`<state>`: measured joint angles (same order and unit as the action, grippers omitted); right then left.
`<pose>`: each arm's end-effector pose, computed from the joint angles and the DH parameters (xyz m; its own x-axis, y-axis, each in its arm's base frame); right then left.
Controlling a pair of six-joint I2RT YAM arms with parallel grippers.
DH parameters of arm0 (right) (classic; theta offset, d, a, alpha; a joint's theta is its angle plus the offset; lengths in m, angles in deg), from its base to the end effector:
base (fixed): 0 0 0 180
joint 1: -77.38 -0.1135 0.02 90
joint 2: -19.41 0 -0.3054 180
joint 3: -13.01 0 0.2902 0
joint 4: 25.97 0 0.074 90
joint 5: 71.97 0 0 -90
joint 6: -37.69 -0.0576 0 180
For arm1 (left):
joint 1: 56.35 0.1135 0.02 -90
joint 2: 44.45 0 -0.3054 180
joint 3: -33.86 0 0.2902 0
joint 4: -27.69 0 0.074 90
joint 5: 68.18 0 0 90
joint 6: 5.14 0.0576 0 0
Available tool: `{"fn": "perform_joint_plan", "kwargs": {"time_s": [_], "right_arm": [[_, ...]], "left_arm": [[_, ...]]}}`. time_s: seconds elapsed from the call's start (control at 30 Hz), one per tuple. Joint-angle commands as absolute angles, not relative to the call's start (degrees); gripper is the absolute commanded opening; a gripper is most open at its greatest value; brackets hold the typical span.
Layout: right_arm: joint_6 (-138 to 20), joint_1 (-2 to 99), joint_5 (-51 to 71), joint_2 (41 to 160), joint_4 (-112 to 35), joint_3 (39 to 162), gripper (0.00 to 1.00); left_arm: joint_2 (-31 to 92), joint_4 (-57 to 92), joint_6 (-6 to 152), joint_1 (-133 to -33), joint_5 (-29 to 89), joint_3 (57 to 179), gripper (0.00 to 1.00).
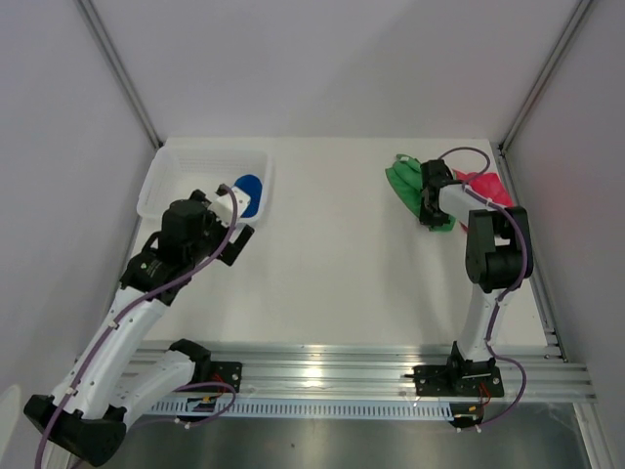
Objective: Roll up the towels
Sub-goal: Move the towel to the center of the board
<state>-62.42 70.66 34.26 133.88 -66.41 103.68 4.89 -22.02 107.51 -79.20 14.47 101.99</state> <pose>0.4669 0.0388 0.1579 -0.8791 0.0661 -0.4720 0.1652 0.9712 -0.1715 0.1948 -0.0741 0.3713 -0.3276 0.5525 -0.7664 0.4444 0.8060 0.3910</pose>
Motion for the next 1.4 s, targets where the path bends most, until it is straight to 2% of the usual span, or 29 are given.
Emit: {"fn": "perform_joint_plan", "kwargs": {"time_s": [0.0, 0.1, 0.27, 0.4, 0.53, 0.6, 0.7, 0.83, 1.13, 1.2, 1.3, 1.33, 1.37], "right_arm": [[-60.22, 67.29, 32.36, 133.14, -66.56, 104.48, 0.0], [-57.41, 63.16, 32.44, 130.16, -66.46, 105.27, 0.0], [-51.88, 55.51, 26.04, 124.97, -67.78, 109.12, 0.0], [-46.25, 48.56, 21.21, 123.56, -75.23, 119.57, 0.0], [-45.27, 44.77, 5.76, 119.71, -77.02, 134.85, 0.0], [-46.76, 44.33, -4.0, 117.07, -72.56, 136.9, 0.0], [-50.01, 44.42, -10.77, 110.3, -63.87, 135.6, 0.0], [-52.04, 44.77, -10.54, 102.48, -55.93, 129.8, 0.0], [-60.21, 50.65, -4.65, 96.66, -56.79, 113.64, 0.0], [-63.36, 51.62, -3.51, 97.36, -57.24, 107.16, 0.06], [-65.22, 54.17, -0.1, 99.73, -60.82, 100.98, 0.49], [-66.88, 55.91, 3.4, 102.61, -62.75, 98.44, 0.66], [-67.85, 57.06, 11.79, 104.73, -65.12, 97.98, 0.71]], "left_arm": [[4.59, -20.19, 103.76, -77.36, 14.53, 102.3, 1.0], [4.15, -20.8, 102.79, -76.22, 15.67, 101.78, 0.99], [2.05, -21.77, 98.4, -71.75, 19.7, 99.59, 1.0], [-0.15, -22.47, 96.9, -68.4, 20.86, 97.21, 0.99], [-1.74, -22.47, 96.55, -66.46, 20.77, 95.45, 0.99], [-2.18, -22.47, 96.37, -66.02, 21.12, 94.83, 1.0], [-3.06, -22.74, 96.19, -65.84, 21.38, 94.48, 0.99], [-3.85, -22.74, 96.11, -65.67, 22.97, 93.6, 0.99], [-4.46, -23.44, 96.11, -65.67, 23.84, 93.86, 0.99], [-4.11, -23.79, 96.19, -65.67, 24.19, 93.87, 1.0], [-3.15, -24.76, 96.46, -65.67, 25.51, 94.3, 0.99], [-2.97, -24.93, 96.54, -65.67, 25.86, 94.91, 1.0], [-2.53, -25.28, 96.55, -65.67, 26.3, 95.09, 1.0]]}}
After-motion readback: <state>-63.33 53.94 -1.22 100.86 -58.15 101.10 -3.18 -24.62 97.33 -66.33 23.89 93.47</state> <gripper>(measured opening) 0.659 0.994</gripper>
